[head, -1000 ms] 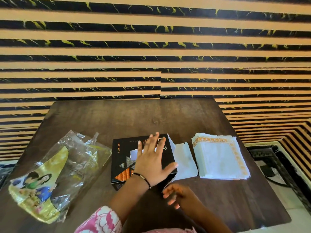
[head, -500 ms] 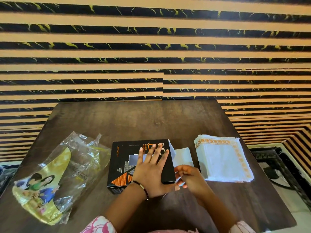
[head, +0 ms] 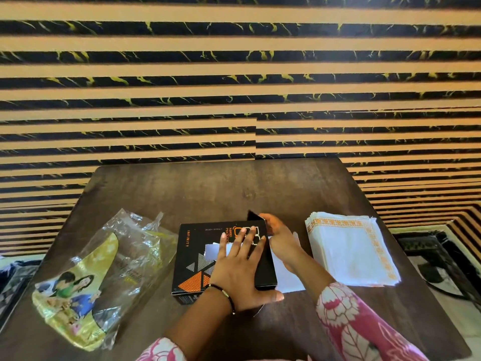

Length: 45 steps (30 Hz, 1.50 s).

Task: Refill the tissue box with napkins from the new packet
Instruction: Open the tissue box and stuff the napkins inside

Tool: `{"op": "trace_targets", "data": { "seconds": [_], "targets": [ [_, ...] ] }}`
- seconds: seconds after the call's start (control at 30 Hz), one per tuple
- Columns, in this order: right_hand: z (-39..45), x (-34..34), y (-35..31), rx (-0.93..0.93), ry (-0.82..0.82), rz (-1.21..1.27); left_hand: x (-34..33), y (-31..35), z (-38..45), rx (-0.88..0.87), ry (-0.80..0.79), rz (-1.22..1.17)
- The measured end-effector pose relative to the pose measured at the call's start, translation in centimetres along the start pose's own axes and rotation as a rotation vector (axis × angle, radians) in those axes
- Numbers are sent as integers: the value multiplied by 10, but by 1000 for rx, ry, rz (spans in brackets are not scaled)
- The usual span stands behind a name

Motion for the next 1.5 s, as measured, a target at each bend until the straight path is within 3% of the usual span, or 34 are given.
{"op": "trace_targets", "data": {
  "seconds": [0.23, 0.4, 0.5, 0.77, 1.13, 1.3, 1.4, 1.5],
  "targets": [
    [17, 3, 24, 53, -167, -157, 2, -4, -6, 33, -13, 10],
    [11, 4, 70, 93, -7, -757, 2, -6, -4, 40, 26, 14],
    [9, -6, 85, 178, 49, -958, 1, -5, -5, 50, -27, 29],
    [12, -12, 89, 117, 40, -1134, 0, -1, -7, 75, -25, 38],
    [8, 0, 91, 166, -19, -1059, 0, -5, -5, 68, 38, 32],
    [-26, 34, 82, 152, 11, -588, 1, -5, 0, 92, -1, 36],
    [-48, 74, 72, 148, 147, -420, 14, 4, 7, 163, -75, -30],
    [-63, 121, 77, 59, 343, -159, 31, 30, 31, 182, 24, -98]
  ]
}}
Point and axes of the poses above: each hand's wrist, its own z-axis towards the middle knuckle, its own x-axis out of the back of the hand, y = z × x, the point moved 3 cm from there along z, towards the middle knuckle, and after that the axes turned 2 degrees about -x, right-handed, at the moved point
